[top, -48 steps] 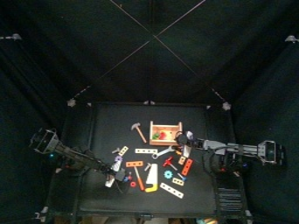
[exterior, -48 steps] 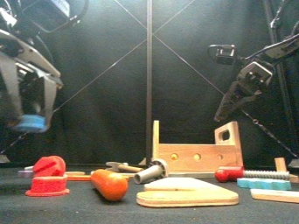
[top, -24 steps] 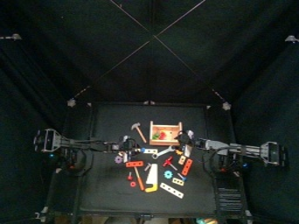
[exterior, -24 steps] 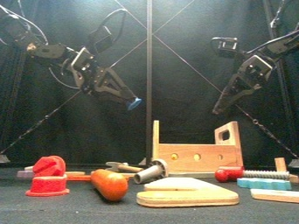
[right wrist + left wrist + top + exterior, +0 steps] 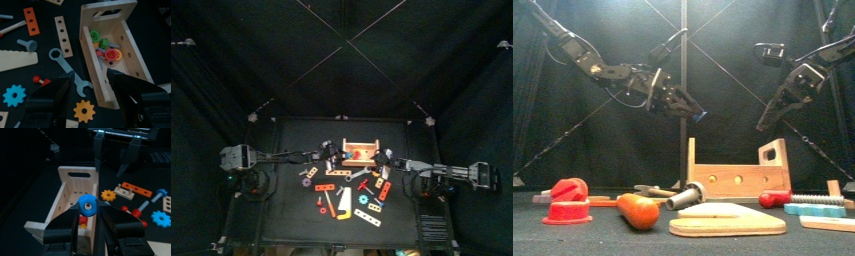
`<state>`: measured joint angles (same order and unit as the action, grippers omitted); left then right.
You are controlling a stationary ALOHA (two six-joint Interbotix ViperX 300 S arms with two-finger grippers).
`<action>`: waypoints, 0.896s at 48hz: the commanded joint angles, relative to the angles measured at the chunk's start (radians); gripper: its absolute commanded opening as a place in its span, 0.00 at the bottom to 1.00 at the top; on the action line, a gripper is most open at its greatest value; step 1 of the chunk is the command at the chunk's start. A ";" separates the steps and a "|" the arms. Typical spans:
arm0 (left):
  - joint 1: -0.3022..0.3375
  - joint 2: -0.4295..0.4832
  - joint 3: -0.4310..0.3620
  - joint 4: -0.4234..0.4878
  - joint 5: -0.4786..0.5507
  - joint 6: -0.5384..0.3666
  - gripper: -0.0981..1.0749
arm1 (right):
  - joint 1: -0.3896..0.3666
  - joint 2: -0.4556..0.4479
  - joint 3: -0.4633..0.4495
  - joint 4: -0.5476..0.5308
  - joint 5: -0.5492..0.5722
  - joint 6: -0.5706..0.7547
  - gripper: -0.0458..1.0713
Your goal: Place blue nut into toolbox
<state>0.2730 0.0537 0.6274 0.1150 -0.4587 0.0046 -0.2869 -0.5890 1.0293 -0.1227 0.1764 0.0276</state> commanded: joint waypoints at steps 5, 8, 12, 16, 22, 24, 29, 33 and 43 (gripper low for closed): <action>0.029 0.072 -0.101 -0.023 0.002 -0.002 0.61 | -0.002 -0.003 -0.011 0.000 -0.008 -0.002 0.83; 0.035 0.100 -0.121 -0.034 0.014 -0.002 0.62 | -0.002 -0.003 -0.009 0.000 -0.008 -0.002 0.83; 0.037 0.121 -0.135 -0.037 0.040 0.000 0.65 | -0.002 -0.003 -0.006 0.000 -0.008 0.000 0.83; 0.035 0.130 -0.143 -0.035 0.060 0.002 0.71 | -0.002 -0.003 -0.005 0.000 -0.008 0.000 0.83; 0.037 0.135 -0.143 -0.037 0.071 0.002 0.83 | -0.002 -0.003 -0.003 0.000 -0.008 0.000 0.83; 0.037 0.135 -0.143 -0.037 0.069 0.002 0.86 | -0.002 -0.003 -0.003 0.002 -0.008 0.000 0.83; 0.037 0.135 -0.143 -0.037 0.069 0.002 0.92 | 0.000 -0.003 -0.003 0.003 -0.008 0.000 0.83; 0.037 0.135 -0.141 -0.037 0.071 0.002 0.94 | -0.002 -0.003 -0.003 0.003 -0.009 0.000 0.83; 0.035 0.135 -0.138 -0.037 0.071 0.002 0.94 | -0.002 -0.003 -0.003 0.005 -0.009 0.000 0.83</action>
<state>0.3068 0.2010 0.5093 0.0798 -0.3850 0.0046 -0.2869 -0.5875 1.0370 -0.1212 0.1764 0.0276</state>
